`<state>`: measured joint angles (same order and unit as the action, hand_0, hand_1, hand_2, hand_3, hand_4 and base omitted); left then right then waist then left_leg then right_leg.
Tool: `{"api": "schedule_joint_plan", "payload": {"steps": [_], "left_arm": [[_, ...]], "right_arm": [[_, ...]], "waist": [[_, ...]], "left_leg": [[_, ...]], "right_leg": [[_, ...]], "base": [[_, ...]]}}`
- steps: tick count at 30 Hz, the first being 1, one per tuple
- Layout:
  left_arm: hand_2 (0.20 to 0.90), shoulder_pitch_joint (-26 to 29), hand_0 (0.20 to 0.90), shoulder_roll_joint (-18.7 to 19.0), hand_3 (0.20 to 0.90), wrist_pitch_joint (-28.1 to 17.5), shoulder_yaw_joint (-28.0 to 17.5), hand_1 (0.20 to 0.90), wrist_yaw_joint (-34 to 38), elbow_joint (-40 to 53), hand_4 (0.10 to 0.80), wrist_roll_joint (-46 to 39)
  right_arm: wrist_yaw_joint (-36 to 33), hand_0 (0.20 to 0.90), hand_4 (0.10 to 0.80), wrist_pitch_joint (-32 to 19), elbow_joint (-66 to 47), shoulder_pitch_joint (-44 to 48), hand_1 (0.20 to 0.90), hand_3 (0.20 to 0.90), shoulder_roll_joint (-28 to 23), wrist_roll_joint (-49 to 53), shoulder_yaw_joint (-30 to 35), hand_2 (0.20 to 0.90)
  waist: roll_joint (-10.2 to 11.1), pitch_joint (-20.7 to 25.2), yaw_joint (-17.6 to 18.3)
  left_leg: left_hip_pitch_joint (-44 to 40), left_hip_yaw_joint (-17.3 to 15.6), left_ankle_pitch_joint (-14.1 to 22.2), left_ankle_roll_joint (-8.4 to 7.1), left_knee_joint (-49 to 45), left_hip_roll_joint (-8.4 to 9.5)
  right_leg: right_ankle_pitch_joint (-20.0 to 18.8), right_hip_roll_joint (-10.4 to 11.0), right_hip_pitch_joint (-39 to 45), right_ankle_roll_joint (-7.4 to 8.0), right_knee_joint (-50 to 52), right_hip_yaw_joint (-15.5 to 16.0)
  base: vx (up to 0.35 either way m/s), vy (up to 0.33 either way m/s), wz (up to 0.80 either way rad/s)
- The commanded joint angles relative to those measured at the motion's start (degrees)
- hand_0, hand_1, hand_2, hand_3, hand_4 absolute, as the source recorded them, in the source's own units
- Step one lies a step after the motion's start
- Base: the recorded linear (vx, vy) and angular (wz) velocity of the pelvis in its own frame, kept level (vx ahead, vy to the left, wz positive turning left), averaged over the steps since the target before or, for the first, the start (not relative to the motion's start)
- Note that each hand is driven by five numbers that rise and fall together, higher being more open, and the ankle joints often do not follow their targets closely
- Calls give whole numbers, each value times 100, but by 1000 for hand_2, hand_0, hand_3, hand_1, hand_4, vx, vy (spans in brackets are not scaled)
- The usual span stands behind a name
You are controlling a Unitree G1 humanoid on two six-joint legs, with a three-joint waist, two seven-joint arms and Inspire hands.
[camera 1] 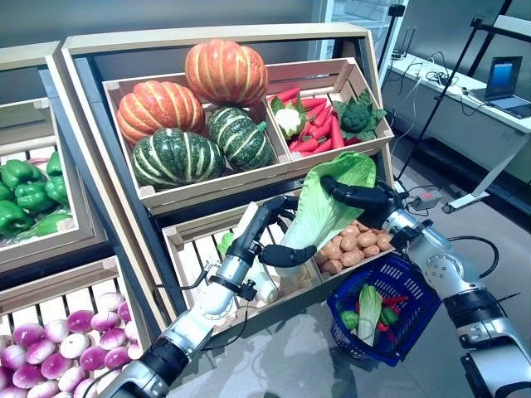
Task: Put vegetables into the basket
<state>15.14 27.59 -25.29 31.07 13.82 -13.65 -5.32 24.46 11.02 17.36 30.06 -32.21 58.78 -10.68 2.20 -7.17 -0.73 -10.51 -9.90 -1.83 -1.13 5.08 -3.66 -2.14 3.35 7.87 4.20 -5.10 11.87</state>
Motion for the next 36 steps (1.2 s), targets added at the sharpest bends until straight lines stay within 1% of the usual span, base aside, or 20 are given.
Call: {"api": "schedule_joint_plan", "payload": {"steps": [1,5,7,10,12,15,19,23,27,31,34,36], "left_arm": [[900,575,900,-182,900,-276,-234,900,191,-206,800,289],[900,412,900,-148,900,-304,-413,900,374,-480,800,390],[900,264,900,-163,900,-307,-615,900,431,-870,800,456],[900,80,900,-171,900,-148,-812,900,426,-1199,800,447],[900,14,900,-191,900,-145,-885,900,463,-1383,800,493],[900,-140,900,-218,900,67,-1087,900,556,-1761,800,546],[900,-227,900,-290,900,261,-1322,900,680,-2278,800,512],[900,-299,900,-374,900,481,-1601,900,782,-2761,800,235],[900,-398,900,-454,900,395,-1983,900,914,-3332,800,79],[900,-394,900,-438,900,382,-2203,900,994,-3463,800,-204],[900,-425,900,-464,900,229,-2298,900,740,-3415,800,-404],[900,-470,900,-482,900,14,-2294,900,-178,-3251,800,-1027]], "right_arm": [[98,300,400,-394,-939,431,300,300,74,-67,-20,300],[57,300,400,-422,-902,64,300,300,-164,-83,258,300],[39,300,400,-395,-776,-257,300,300,-316,-119,528,300],[15,300,400,-398,-659,-613,300,300,-484,-278,777,300],[58,300,400,-437,-552,-741,300,300,-560,-300,867,300],[31,300,400,-478,-333,-1014,300,300,-759,-412,1070,300],[-52,300,400,-502,-42,-1159,300,300,-981,-345,1207,300],[-206,300,400,-545,196,-1282,300,300,-1158,-554,1333,300],[-350,300,400,-651,519,-1374,300,300,-1265,-551,1477,300],[-597,300,400,-747,819,-1357,300,300,-1361,-562,1557,300],[-787,300,400,-786,1015,-1364,300,300,-1356,-522,1664,300],[-871,300,400,-789,1074,-1397,300,300,-1339,-543,1749,300]], "waist": [[215,389,122],[230,381,204],[245,362,278],[251,347,337],[256,343,360],[265,331,431],[261,335,506],[240,338,564],[228,352,596],[211,353,600],[195,356,583],[181,356,564]], "left_leg": [[-29,-39,681,-92,-8,97],[-42,-123,682,-93,-8,72],[-51,-196,674,-98,-8,54],[-60,-269,667,-94,-8,36],[-64,-302,664,-96,-8,28],[-75,-371,656,-100,-8,15],[-88,-461,645,-115,-8,-6],[-88,-494,635,-122,-8,-20],[-98,-517,631,-134,-8,-31],[-94,-511,625,-150,-8,-46],[-91,-498,627,-166,-8,-65],[-74,-479,627,-176,-8,-70]], "right_leg": [[259,218,223,186,10,93],[241,211,195,193,10,38],[219,198,168,198,10,-15],[205,185,138,202,10,-71],[196,177,127,203,10,-97],[179,155,97,203,10,-167],[163,129,69,198,10,-243],[158,102,48,187,10,-311],[170,76,51,167,10,-344],[179,52,46,151,10,-361],[196,41,50,139,10,-344],[197,42,38,137,10,-337]], "base": [[8,-7,-8],[1,-1,-1],[0,-20,-4],[-4,-21,-14],[-3,-20,-17],[0,-22,-15],[7,-16,-10],[7,-8,-11],[31,-22,-9],[22,-17,-3],[31,-17,4],[9,-6,2]]}}
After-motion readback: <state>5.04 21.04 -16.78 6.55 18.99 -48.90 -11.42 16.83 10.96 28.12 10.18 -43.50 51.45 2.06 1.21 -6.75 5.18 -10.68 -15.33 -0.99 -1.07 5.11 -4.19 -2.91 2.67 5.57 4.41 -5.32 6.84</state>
